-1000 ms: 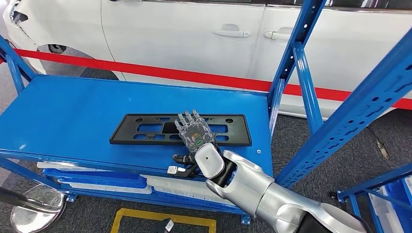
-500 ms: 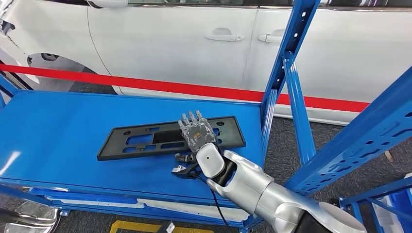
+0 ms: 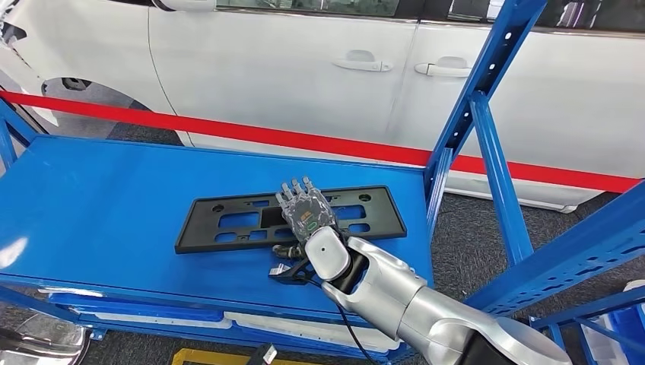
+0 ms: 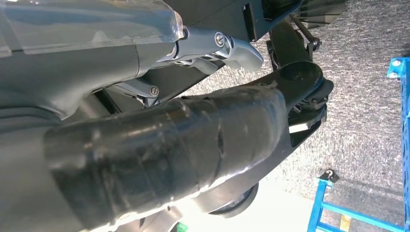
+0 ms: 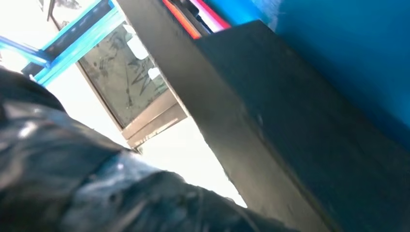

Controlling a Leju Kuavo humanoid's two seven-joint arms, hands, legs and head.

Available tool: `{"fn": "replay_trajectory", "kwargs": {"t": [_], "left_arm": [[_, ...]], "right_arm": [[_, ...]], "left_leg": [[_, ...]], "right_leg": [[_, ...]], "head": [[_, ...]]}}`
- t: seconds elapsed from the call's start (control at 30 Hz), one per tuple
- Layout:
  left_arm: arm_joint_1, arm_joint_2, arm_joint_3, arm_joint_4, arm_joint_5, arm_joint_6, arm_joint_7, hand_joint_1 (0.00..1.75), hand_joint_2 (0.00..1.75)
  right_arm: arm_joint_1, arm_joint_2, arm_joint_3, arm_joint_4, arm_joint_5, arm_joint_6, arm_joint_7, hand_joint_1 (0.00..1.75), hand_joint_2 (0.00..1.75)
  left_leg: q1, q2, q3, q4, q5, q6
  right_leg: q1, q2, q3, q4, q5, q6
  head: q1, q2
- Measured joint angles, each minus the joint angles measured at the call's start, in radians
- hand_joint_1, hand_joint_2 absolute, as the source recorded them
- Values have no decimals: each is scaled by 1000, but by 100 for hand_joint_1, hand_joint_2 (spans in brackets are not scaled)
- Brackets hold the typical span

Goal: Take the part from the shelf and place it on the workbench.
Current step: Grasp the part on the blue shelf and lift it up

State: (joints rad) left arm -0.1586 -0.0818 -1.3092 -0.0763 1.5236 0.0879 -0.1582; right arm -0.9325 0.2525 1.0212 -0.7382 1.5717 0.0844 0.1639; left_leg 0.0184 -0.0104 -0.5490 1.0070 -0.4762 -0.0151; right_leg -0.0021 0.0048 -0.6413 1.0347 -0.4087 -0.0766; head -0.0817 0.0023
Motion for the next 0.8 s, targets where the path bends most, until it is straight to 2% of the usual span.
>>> {"fn": "replay_trajectory", "kwargs": {"t": [0.13,0.27,0.33,0.4,0.47,0.5,0.6,0.8], "left_arm": [[0,-1,-2,0,0,2,-3,0,0],[0,-1,-5,0,0,4,-5,0,0],[0,-1,-6,0,0,5,-5,0,0],[0,-1,-6,0,0,6,-6,0,0],[0,-1,-6,0,0,6,-6,0,0],[0,-1,-6,0,0,6,-6,0,0],[0,-1,-6,0,0,6,-8,0,0],[0,-1,-6,0,0,6,-9,0,0]], "right_arm": [[-1,0,0,0,-1,5,-3,0,175],[-2,1,0,-1,-16,12,-27,0,175],[-2,1,0,-1,-19,14,-32,0,87],[-2,1,0,-2,-20,16,-35,0,87],[-1,1,0,-2,-22,21,-42,0,175],[0,1,0,-3,-25,23,-48,0,131],[7,1,0,-4,-36,26,-68,0,0],[27,1,0,-14,-43,26,-80,0,0]], "left_leg": [[-4,0,0,0,1,6],[-8,0,0,1,-1,11],[-8,1,0,1,-2,13],[-9,1,0,2,-3,15],[-10,1,0,3,-4,17],[-10,1,-1,3,-4,17],[-10,1,-1,2,-4,17],[-9,1,0,-1,-3,16]], "right_leg": [[-1,0,3,-5,4,-4],[-4,-1,3,-6,5,1],[-5,-1,3,-6,5,12],[-7,-1,3,-7,4,37],[-10,-1,3,-8,2,60],[-11,-1,3,-8,1,66],[-10,-1,2,-7,0,69],[-8,0,-1,-5,0,69]], "head": [[0,0],[0,0],[0,0],[0,0],[0,0],[0,0],[0,0],[0,0]]}}
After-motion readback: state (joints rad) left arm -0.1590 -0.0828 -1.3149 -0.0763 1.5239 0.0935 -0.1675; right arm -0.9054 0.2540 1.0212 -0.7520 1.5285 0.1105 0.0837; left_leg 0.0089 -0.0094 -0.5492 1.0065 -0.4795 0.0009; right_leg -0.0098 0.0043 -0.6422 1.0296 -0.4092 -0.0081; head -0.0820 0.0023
